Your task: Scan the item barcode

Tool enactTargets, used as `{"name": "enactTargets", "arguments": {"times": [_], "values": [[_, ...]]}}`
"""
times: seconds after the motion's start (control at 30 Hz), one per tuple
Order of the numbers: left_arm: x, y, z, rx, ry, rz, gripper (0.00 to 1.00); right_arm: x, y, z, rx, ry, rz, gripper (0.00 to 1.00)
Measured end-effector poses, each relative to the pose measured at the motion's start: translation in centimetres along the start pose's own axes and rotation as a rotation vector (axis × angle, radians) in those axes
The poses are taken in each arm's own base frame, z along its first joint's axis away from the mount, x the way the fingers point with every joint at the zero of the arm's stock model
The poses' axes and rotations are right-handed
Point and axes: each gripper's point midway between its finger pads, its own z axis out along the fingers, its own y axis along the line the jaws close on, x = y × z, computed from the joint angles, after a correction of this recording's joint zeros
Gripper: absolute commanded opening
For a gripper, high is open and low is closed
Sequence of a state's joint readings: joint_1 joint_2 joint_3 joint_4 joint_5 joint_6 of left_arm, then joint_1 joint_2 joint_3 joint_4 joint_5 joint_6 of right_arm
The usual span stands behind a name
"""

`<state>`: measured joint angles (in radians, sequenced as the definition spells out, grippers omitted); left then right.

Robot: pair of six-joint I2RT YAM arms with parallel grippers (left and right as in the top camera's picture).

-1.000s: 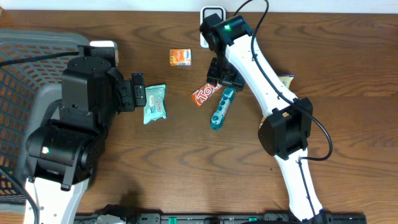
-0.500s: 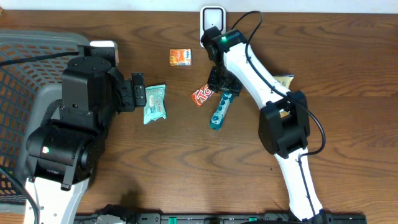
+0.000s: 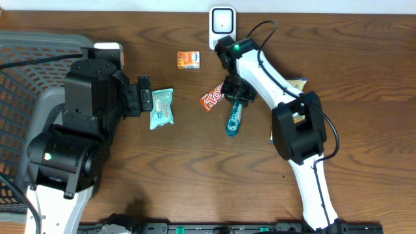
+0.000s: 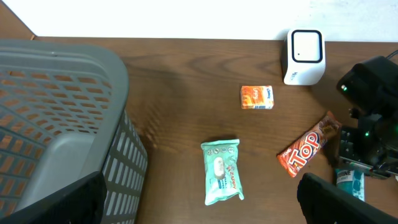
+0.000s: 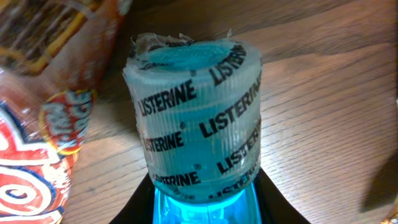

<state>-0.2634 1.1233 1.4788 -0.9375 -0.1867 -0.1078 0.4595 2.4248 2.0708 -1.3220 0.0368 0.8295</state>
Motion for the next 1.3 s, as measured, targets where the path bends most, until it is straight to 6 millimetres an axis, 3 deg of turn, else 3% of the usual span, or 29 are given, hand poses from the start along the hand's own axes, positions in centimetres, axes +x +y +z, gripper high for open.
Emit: {"name": "enactTargets", "arguments": {"times": [0.33,0.67,0.93,1.3], "values": [[0.0,0.0,0.0,0.000,0.000,0.000,0.98,0.2,-2.0,0.0,0.025,0.072,0.060,0.01],[0.2,0.0,0.0,-0.001,0.007,0.002,0.98,2.9,-4.9,-1.8,0.119,0.220,0.401,0.01],[0.8,0.1,0.0,-0.005,0.031,0.008,0.98,2.4,-4.7,-3.9,0.062,0.192,0.536,0.01],[1.1,0.2,0.0,-0.008,0.045,0.011,0.98,2.6,-3.1,-3.9,0.062,0.097,0.480,0.01]]}}
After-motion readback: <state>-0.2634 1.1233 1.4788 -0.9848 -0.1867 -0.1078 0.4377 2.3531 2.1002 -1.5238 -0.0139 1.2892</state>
